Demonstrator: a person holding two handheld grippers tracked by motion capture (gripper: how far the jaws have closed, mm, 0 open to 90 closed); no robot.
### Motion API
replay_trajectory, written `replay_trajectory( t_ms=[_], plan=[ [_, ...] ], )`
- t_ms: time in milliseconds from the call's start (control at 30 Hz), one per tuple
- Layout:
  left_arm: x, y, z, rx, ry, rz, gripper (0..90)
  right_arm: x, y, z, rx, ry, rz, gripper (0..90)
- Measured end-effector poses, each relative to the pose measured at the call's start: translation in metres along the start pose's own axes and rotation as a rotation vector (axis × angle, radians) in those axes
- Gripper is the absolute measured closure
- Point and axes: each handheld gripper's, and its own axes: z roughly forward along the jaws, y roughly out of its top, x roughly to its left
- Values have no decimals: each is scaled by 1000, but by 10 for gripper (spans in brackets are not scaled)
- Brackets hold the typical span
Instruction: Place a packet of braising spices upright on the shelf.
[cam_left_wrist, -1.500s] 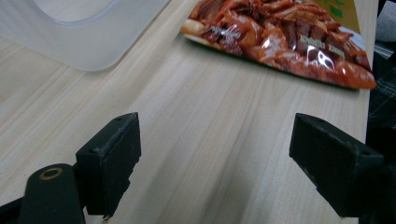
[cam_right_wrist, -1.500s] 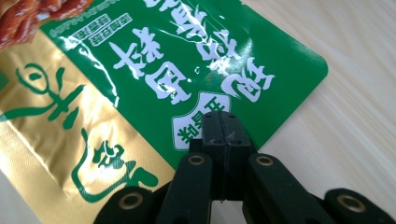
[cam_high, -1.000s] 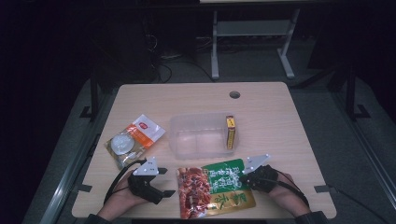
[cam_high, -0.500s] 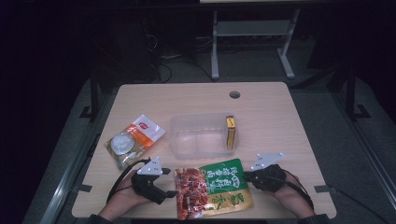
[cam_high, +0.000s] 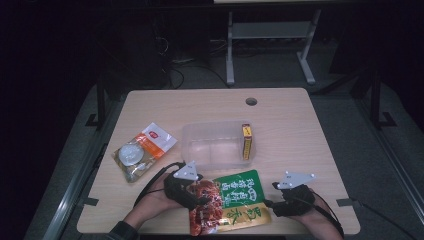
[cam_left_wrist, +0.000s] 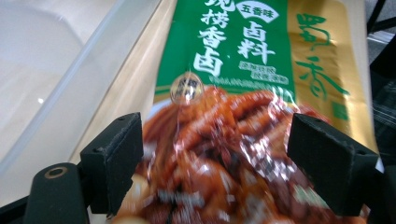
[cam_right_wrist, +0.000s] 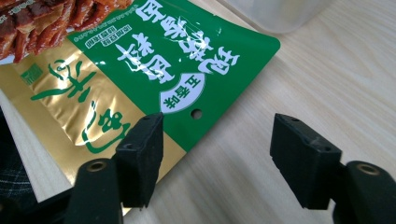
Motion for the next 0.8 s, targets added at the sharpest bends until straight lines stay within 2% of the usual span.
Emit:
replay_trajectory(
  t_ms=[200,333,800],
  plan=[
    [4,9,22,44,-13,24,174,-5,-1,1,-13,-9,6,327],
    [6,13,32,55,-11,36,175,-6,-1,3,-10,-7,4,326],
    [10,13,38,51,-53,13,172,-6,-1,2,-13,-9,-2,328]
  ],
)
